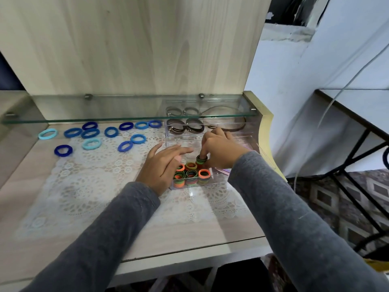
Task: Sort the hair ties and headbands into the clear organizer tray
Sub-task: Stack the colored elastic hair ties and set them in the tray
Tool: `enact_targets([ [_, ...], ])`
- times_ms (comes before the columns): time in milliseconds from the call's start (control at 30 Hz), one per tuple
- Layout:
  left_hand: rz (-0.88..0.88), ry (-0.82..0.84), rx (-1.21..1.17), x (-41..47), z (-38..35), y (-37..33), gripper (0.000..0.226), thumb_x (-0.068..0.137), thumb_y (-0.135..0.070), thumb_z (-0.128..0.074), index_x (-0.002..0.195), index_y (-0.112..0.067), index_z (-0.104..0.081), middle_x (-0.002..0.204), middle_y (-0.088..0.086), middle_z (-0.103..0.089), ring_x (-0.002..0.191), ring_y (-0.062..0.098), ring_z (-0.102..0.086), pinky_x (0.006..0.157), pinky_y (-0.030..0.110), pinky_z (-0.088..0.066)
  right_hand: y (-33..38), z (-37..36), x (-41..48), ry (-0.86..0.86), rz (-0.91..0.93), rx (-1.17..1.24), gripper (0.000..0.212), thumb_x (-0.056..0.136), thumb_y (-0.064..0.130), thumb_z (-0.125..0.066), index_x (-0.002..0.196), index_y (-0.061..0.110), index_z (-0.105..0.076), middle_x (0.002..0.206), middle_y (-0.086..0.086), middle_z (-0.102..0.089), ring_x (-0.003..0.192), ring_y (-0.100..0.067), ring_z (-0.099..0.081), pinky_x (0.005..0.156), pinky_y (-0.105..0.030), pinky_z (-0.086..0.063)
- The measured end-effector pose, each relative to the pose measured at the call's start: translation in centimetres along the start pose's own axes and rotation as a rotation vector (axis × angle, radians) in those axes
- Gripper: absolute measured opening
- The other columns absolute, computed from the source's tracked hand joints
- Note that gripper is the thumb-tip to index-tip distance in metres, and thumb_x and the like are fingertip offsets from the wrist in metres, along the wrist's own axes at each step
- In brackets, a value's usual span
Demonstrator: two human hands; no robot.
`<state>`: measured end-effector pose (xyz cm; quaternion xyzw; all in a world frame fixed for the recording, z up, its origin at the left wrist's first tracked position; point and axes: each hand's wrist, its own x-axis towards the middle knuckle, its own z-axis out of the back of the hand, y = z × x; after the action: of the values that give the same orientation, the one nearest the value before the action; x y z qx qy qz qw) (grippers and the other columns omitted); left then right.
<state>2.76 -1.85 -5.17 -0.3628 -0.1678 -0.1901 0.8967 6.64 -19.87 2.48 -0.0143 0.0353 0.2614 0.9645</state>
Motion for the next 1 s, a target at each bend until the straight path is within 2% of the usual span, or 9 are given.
enact_targets([
  [100,-0.047,0.003,0.028,-0.2,-0.1,0.0,0.051,0.096,-0.04,-0.018,0.128,-0.034,-0.058,0.128,-0.022,-0.054,0.13,-0.001,-0.041,0.118,0.035,-0.009,-0.1,-0.1,0.1,0.031,-0.003,-0.002,0.017,0.084,0.032,-0.07,0.102,0.033,-0.071,0.123,0.001,-0.047,0.123,-0.026,-0.029,0.104,-0.041,-0.022],
  [233,-0.078,0.02,0.061,-0.2,-0.1,-0.1,0.052,0.097,-0.041,-0.018,0.128,-0.032,-0.058,0.126,-0.025,-0.05,0.127,-0.006,-0.038,0.117,0.032,-0.008,0.0,0.1,-0.2,0.081,-0.013,-0.002,0.02,0.086,0.03,-0.067,0.106,0.034,-0.069,0.128,0.001,-0.045,0.126,-0.026,-0.027,0.103,-0.04,-0.022],
  [433,-0.109,0.014,0.095,-0.3,-0.3,0.1,0.052,0.098,-0.041,-0.017,0.128,-0.031,-0.059,0.124,-0.027,-0.05,0.126,-0.007,-0.038,0.117,0.034,-0.011,0.4,1.2,-1.1,0.167,-0.033,-0.011,0.032,0.087,0.019,-0.061,0.115,0.034,-0.065,0.134,0.0,-0.043,0.129,-0.027,-0.023,0.106,-0.041,-0.02],
  [667,-0.139,-0.046,0.073,-0.5,-0.1,-0.1,0.05,0.098,-0.036,-0.021,0.124,-0.025,-0.062,0.125,-0.012,-0.063,0.126,-0.002,-0.043,0.116,0.032,-0.013,1.4,1.1,-1.5,0.164,-0.042,-0.056,0.035,0.09,0.011,-0.052,0.115,0.032,-0.065,0.132,-0.003,-0.044,0.127,-0.029,-0.026,0.106,-0.044,-0.022],
  [833,-0.152,-0.056,0.078,-0.6,0.0,-0.2,0.049,0.097,-0.036,-0.022,0.122,-0.026,-0.063,0.124,-0.012,-0.064,0.127,0.006,-0.048,0.116,0.038,-0.017,2.0,0.7,-1.2,0.177,-0.058,-0.099,0.031,0.093,0.017,-0.053,0.12,0.03,-0.062,0.133,-0.004,-0.042,0.128,-0.031,-0.025,0.108,-0.045,-0.021],
  [1000,-0.191,0.004,0.095,-0.6,0.1,-0.3,0.042,0.094,-0.04,-0.028,0.114,-0.028,-0.063,0.125,-0.017,-0.061,0.13,0.007,-0.047,0.116,0.038,-0.015,2.1,0.9,-1.2,0.188,-0.073,-0.087,0.033,0.091,0.016,-0.054,0.12,0.03,-0.063,0.134,-0.004,-0.042,0.129,-0.031,-0.024,0.108,-0.045,-0.022],
])
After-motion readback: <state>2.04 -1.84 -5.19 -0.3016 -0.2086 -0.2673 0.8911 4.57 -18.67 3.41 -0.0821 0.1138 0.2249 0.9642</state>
